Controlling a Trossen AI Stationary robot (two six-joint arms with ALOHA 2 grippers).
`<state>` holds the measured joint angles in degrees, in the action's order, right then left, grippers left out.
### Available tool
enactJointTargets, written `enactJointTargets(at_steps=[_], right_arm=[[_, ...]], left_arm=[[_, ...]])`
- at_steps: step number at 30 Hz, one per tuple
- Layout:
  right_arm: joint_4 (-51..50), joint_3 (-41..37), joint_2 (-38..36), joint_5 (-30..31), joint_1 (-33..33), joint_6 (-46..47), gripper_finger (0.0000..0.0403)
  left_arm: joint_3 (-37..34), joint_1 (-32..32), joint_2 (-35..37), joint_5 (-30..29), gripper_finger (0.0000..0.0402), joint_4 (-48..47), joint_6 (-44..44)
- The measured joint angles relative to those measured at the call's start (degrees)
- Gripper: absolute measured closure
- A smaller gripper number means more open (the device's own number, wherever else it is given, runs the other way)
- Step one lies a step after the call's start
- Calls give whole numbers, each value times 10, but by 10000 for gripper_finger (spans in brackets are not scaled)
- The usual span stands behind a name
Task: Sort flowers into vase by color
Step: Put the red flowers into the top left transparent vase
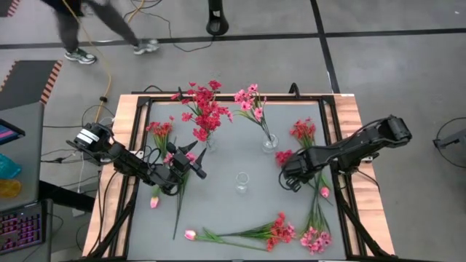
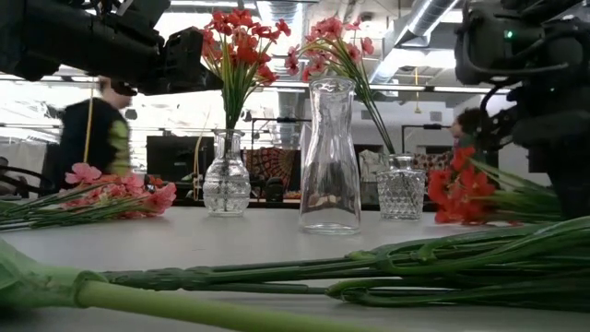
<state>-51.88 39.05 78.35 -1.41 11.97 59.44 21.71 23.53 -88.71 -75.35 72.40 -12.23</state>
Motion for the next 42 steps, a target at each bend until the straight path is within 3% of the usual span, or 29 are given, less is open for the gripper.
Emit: enactJointTargets(at_steps=[10,17,26,35,42], right_arm=[[19,1,-90,-1,0,-15,366],[114,1,-172,-1,0,-64,364],[287,2,-229,18,0,-189,364],[456,2,-228,19,-1,-360,364],[544,2,-228,20,-1,-491,364]], left_arm=[[0,0,0,4,205,0,2],[0,0,0,76,205,0,43],[0,0,0,132,205,4,89],[7,0,0,213,205,4,147],[57,-15,0,290,205,-5,129]])
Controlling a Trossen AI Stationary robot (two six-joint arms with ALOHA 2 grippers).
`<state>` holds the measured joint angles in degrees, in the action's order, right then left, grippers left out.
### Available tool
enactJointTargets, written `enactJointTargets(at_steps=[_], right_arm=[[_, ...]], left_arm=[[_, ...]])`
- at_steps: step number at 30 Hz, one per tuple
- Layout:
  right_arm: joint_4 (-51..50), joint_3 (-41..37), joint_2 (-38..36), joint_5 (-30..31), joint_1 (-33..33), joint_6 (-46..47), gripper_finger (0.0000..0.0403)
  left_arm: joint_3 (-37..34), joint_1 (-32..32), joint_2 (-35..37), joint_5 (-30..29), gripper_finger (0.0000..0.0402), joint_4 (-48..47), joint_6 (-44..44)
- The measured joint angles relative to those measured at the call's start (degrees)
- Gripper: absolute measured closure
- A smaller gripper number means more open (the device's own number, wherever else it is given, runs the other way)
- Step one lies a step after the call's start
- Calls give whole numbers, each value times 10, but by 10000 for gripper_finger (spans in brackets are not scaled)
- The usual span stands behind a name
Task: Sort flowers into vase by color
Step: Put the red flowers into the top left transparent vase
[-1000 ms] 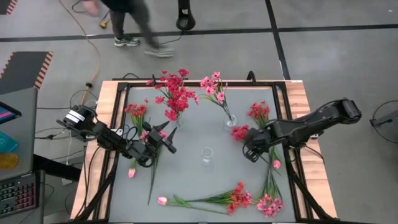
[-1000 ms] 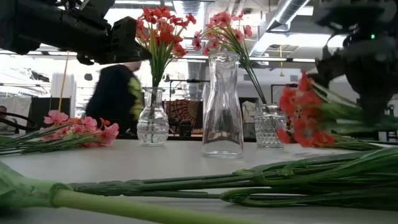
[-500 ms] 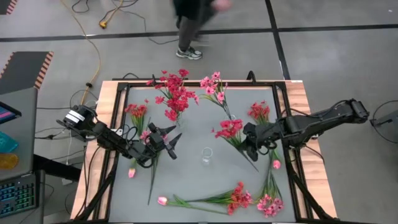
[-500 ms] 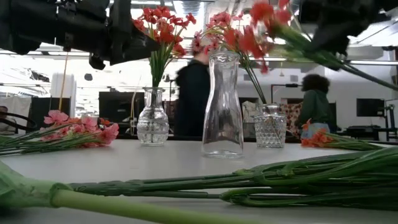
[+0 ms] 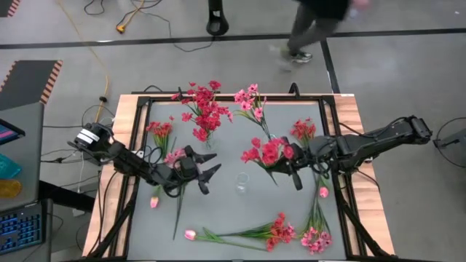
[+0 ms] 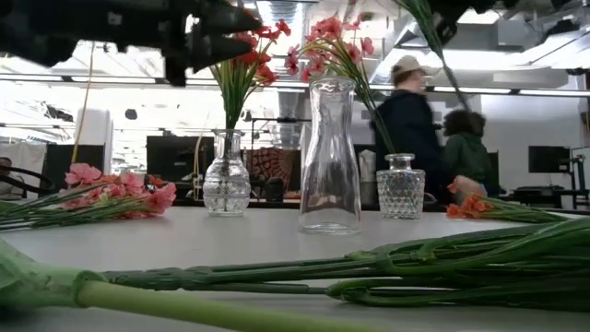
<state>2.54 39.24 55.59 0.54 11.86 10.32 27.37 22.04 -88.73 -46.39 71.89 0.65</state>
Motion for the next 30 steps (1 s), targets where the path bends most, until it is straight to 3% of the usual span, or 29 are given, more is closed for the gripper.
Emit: enactJointTargets(at_steps=[15,30], right_arm=[[104,0,0,0,0,-208,364],[220,0,1,0,-12,-298,364]], left_arm=[[199,-69,0,143,205,-268,-22],[272,-101,-15,259,205,-284,-52]])
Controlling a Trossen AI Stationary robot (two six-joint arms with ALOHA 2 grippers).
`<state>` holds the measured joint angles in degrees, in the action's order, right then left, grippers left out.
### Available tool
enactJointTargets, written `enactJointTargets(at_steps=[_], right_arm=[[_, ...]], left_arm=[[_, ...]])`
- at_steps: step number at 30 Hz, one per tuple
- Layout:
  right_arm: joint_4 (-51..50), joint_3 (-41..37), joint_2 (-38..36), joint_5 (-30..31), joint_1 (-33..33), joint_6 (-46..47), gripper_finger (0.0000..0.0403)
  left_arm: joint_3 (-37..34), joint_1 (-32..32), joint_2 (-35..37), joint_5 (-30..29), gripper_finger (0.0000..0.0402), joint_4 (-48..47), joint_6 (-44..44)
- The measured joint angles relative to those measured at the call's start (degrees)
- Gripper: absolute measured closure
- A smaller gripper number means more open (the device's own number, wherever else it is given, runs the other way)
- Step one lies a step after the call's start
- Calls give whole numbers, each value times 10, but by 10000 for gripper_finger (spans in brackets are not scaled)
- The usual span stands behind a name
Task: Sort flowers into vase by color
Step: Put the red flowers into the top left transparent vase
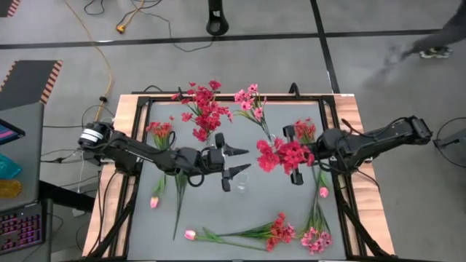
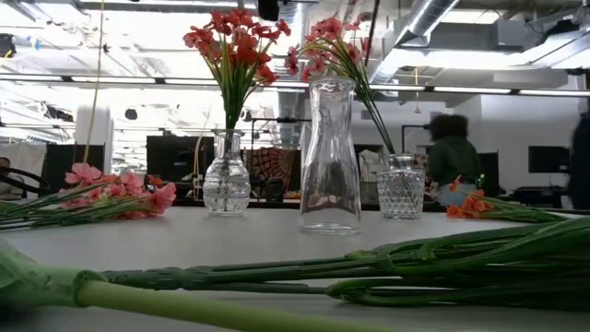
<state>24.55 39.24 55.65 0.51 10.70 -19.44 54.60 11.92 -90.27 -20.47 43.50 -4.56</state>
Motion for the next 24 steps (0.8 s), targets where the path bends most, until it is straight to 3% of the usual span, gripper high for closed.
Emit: enactJointTargets(at_steps=[6,16,20,24], right_arm=[[63,0,49,-1,-11,15,364],[152,0,131,-1,-11,14,364],[151,0,131,-2,-14,15,364],[150,0,131,-1,-15,16,362]], left_arm=[[32,-3,-20,15,205,-9,-6],[41,-4,-27,-8,207,-31,-13],[41,-4,-27,-19,234,-49,-15],[41,-4,-27,-28,289,-45,-15]])
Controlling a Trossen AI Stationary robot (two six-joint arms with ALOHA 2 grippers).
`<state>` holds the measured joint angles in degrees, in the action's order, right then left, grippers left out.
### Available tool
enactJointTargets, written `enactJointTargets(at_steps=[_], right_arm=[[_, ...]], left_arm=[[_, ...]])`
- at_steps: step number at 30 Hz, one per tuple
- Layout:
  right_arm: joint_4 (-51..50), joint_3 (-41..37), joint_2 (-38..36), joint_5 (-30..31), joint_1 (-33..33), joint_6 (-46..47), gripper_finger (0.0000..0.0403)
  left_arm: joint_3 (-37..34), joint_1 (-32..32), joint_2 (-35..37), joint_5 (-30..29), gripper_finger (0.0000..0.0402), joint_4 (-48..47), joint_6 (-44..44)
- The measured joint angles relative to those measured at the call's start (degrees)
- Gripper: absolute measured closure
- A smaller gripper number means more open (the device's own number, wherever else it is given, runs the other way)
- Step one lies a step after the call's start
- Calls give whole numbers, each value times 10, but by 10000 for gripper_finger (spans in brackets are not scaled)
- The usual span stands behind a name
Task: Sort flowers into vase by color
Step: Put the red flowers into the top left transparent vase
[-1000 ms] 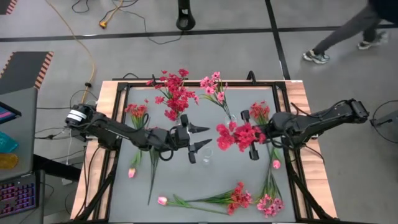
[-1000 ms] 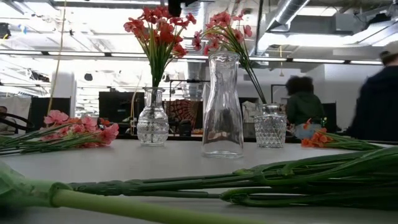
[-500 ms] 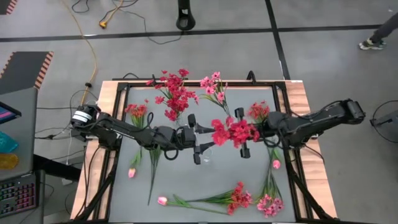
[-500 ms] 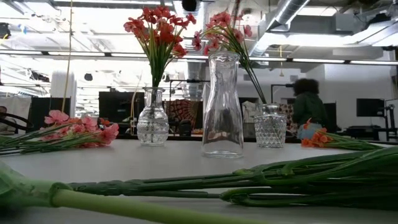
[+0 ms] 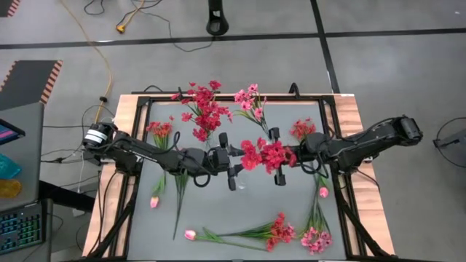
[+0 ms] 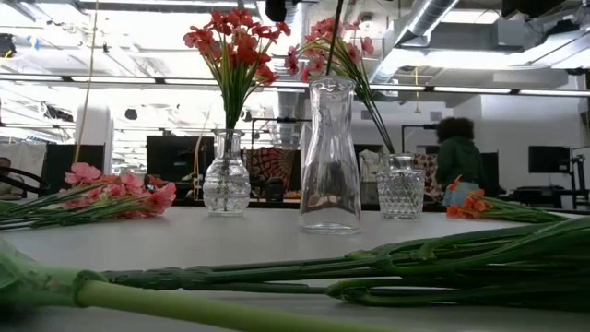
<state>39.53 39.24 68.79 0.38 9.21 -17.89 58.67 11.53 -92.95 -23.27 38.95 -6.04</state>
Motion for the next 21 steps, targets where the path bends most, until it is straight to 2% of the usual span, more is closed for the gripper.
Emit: enactJointTargets(at_steps=[5,7,11,15,21], right_arm=[[-1,0,0,2,-1,30,347],[-2,0,0,2,-1,39,343],[-7,0,0,2,-1,48,336],[-10,0,-3,11,-1,50,311],[-54,0,-37,98,2,50,239]], left_arm=[[0,1,0,1,372,-3,-2],[0,1,0,1,390,-6,-2],[0,1,0,-1,386,-7,-20],[0,3,1,-32,390,-7,-33],[-1,19,38,-126,399,-31,-64]])
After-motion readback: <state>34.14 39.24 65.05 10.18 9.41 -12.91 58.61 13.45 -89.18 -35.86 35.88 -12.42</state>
